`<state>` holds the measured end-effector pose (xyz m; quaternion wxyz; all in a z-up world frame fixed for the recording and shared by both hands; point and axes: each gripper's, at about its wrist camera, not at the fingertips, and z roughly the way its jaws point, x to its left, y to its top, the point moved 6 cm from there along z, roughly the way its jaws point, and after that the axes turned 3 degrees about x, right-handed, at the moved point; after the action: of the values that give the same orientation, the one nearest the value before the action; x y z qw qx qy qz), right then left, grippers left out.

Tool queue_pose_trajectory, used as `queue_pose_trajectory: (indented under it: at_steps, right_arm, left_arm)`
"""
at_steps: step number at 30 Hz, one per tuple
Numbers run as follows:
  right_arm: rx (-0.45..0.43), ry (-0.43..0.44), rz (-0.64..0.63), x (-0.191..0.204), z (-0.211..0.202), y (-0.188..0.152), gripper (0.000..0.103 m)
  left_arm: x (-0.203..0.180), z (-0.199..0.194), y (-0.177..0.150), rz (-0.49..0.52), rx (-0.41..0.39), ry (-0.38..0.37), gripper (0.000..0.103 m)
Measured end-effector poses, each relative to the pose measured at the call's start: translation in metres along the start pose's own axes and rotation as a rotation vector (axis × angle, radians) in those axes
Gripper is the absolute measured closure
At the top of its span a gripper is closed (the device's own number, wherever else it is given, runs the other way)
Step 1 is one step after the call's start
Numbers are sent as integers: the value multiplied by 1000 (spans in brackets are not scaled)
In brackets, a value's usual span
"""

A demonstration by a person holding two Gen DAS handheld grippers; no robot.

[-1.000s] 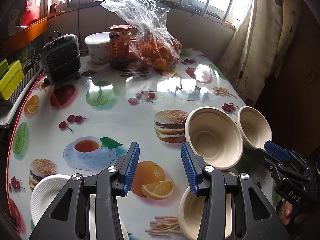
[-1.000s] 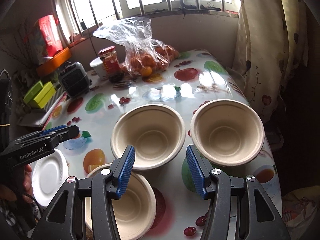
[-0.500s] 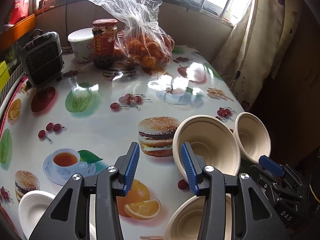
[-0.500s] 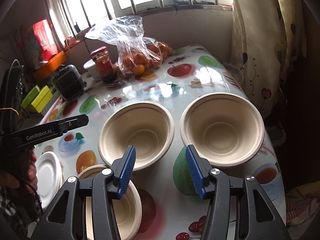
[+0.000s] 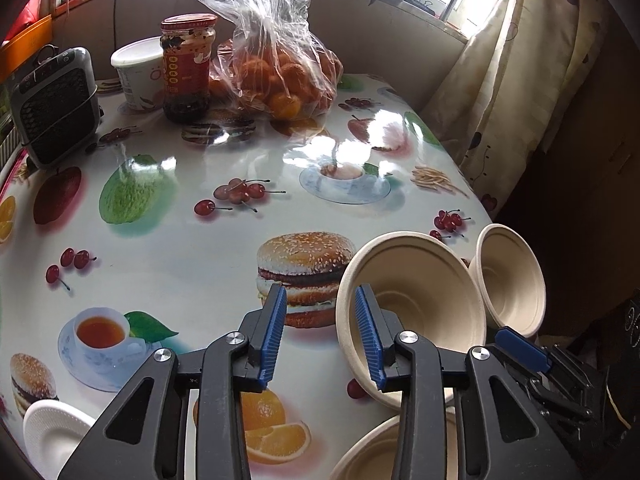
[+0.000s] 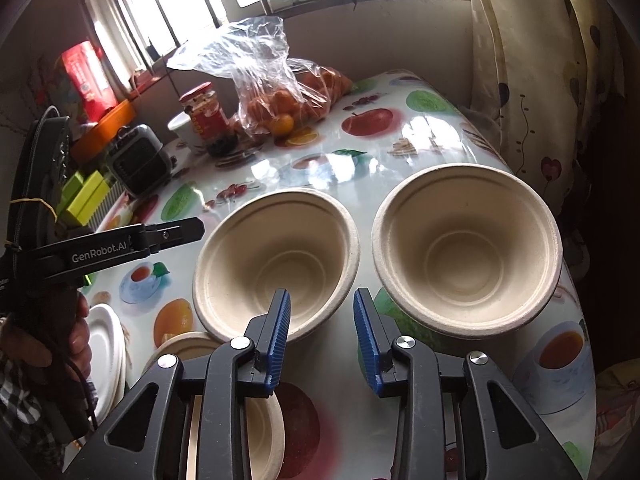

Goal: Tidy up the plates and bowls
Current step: 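Close the left tool on a beige bowl rim while the right tool grips another bowl rim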

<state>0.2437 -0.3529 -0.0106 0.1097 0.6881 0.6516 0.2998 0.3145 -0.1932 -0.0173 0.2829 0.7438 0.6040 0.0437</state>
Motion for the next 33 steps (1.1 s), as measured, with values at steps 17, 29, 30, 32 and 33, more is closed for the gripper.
queue_pose_trajectory:
  at_steps: [17, 29, 30, 32, 33]
  right_arm:
    - [9, 18, 40, -7, 8, 2, 87]
    - [7, 20, 48, -7, 8, 4, 87]
    - [7, 20, 48, -8, 8, 3, 87]
    - [7, 20, 49, -8, 8, 4, 87]
    - [8, 20, 49, -8, 8, 4, 87]
  left_arm:
    - [-6, 12, 0, -3, 45, -40, 87]
    - [-10, 15, 0, 7, 53, -49, 91]
    - [-9, 15, 0, 7, 54, -47, 92]
    - [-9, 15, 0, 6, 52, -43, 95]
    - [-8, 15, 0, 6, 52, -42, 95]
